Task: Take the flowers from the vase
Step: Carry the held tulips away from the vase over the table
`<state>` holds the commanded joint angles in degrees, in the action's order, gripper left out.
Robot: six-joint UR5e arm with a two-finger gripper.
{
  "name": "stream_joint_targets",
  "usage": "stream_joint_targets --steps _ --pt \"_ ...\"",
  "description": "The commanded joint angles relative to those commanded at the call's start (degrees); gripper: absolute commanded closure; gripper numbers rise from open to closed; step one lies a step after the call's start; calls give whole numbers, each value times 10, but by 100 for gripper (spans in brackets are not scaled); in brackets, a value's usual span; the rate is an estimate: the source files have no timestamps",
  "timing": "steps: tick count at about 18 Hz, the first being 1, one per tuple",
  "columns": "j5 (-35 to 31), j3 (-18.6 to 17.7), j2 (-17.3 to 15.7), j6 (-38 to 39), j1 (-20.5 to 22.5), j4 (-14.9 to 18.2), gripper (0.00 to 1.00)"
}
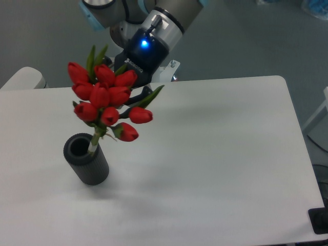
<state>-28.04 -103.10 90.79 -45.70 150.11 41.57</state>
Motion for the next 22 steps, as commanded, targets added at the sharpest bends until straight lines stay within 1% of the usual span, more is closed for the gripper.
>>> stream_joint_targets --steps 5,7,10,14,17,20,22 --pt "1 5 18 -41 42 0 75" --pt "1 11 32 -71 62 1 75" --pt "-1 11 51 -112 97 2 75" --pt "-8 15 77 -164 124 2 76" --pt "-15 31 98 -179 136 2 76" --pt "-53 41 112 -206 139 3 78" --pt "-69 44 115 -208 137 3 78"
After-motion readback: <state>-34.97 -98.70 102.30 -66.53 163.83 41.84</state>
